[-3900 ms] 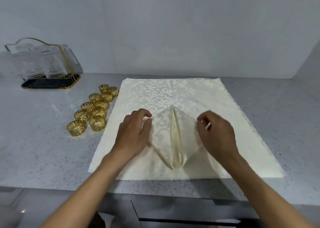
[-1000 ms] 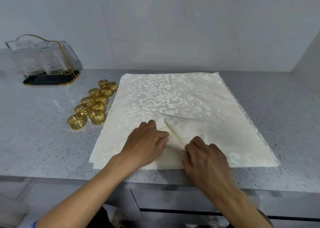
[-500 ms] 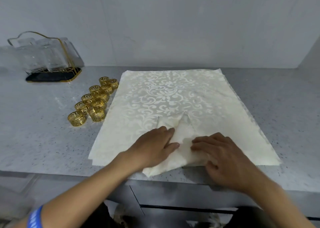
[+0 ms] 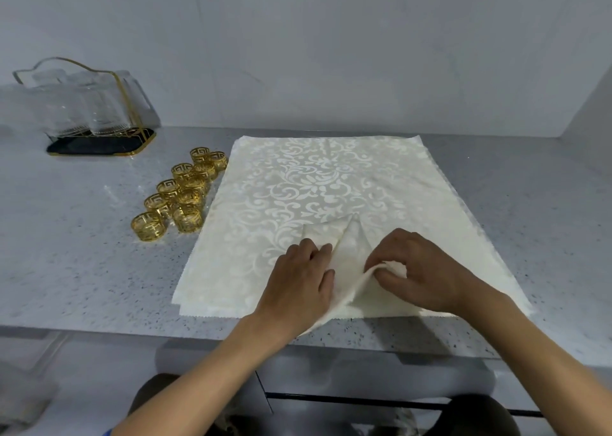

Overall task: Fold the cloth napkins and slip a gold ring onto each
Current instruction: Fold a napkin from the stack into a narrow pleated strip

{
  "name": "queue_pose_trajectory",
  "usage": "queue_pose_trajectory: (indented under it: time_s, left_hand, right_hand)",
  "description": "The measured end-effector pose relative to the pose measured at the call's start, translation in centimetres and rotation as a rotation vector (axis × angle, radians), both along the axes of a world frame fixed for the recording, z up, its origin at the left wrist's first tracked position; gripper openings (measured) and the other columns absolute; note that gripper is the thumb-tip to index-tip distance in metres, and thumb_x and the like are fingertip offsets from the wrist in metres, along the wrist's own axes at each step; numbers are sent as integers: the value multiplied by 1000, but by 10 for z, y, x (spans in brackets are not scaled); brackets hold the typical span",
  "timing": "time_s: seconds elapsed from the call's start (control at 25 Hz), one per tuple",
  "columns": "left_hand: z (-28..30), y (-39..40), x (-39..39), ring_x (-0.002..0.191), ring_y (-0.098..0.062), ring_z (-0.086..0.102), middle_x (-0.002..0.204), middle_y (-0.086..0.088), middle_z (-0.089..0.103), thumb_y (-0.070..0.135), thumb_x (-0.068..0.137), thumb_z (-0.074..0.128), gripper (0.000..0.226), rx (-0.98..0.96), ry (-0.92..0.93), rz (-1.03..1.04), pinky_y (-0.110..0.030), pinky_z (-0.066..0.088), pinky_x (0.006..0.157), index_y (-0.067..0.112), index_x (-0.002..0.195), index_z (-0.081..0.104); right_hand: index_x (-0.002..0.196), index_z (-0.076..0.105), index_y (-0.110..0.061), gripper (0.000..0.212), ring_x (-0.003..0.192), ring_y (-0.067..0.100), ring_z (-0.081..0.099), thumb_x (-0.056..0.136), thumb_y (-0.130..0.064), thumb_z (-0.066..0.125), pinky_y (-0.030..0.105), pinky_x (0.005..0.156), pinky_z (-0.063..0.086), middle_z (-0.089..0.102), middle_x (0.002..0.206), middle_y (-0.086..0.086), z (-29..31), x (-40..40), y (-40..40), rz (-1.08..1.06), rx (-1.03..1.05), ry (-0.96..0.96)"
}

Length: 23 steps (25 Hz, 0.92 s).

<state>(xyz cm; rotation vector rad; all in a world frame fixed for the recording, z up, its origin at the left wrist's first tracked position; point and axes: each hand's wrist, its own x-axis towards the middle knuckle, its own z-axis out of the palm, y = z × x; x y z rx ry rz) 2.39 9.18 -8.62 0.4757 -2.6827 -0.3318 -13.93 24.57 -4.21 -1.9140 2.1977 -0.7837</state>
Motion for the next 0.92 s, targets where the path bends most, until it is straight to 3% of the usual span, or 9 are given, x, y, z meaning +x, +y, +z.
queue_pose_trajectory:
  time_s: [0.12, 0.2, 0.28, 0.44, 0.56, 0.72, 0.8, 0.92]
  left_hand:
    - [1, -2, 5, 81, -19, 52, 95, 1, 60, 24, 93, 51, 29, 85, 99, -31, -34, 45, 71, 17, 120, 58]
    - [2, -3, 8, 72, -15, 50, 84, 5, 61, 23, 95, 49, 14, 100, 145, -48, -33, 44, 66, 18, 99, 62]
    - [5, -3, 11, 70, -13, 49, 79, 8, 60, 29, 98, 42, 24, 130, 149, -45, -33, 44, 67, 19, 89, 62]
    - [11, -7, 15, 82, -11, 55, 93, 12, 62, 42, 97, 51, 24, 208, 79, -118, -26, 44, 74, 29, 116, 57]
    - [11, -11, 15, 86, -9, 55, 99, 13, 64, 36, 93, 61, 20, 206, 62, -148, -26, 45, 77, 27, 110, 65]
    - [19, -16, 9, 87, -7, 55, 99, 12, 59, 35, 97, 57, 20, 215, -40, -211, -26, 44, 76, 29, 107, 73]
    - [27, -20, 9, 86, -9, 55, 100, 11, 54, 31, 101, 51, 25, 235, -121, -247, -27, 45, 75, 29, 112, 72]
    - [35, -28, 6, 84, -12, 55, 106, 11, 45, 14, 103, 43, 32, 259, -265, -293, -31, 47, 75, 22, 124, 66]
  right_hand:
    - [103, 71, -26, 20, 101, 10, 58, 89, -25, 57, 30, 90, 45, 68, 104, -13, -2, 0, -19, 7, -30, -64]
    - [109, 65, -26, 18, 96, 7, 57, 96, -26, 53, 29, 86, 44, 66, 103, -13, -6, 2, -29, 7, 2, -93]
    - [108, 62, -28, 13, 83, 4, 55, 99, -28, 53, 29, 77, 45, 63, 91, -11, -10, 4, -37, -66, 75, -163]
    - [106, 62, -30, 17, 72, 2, 54, 93, -20, 64, 14, 68, 40, 60, 79, -12, -21, 8, -44, -263, -22, -312]
    - [103, 61, -31, 18, 71, 3, 54, 91, -18, 65, 13, 65, 40, 60, 76, -11, -27, 14, -43, -333, -82, -302]
    - [92, 59, -30, 15, 66, 4, 51, 90, -17, 67, 15, 61, 38, 59, 73, -10, -31, 15, -46, -365, -122, -326]
    - [90, 59, -28, 13, 69, 5, 51, 88, -20, 68, 20, 65, 40, 58, 77, -11, -31, 16, -52, -394, -121, -264]
    - [89, 58, -24, 7, 74, 13, 51, 90, -28, 64, 33, 70, 40, 54, 83, -10, -29, 26, -44, -517, -240, 78]
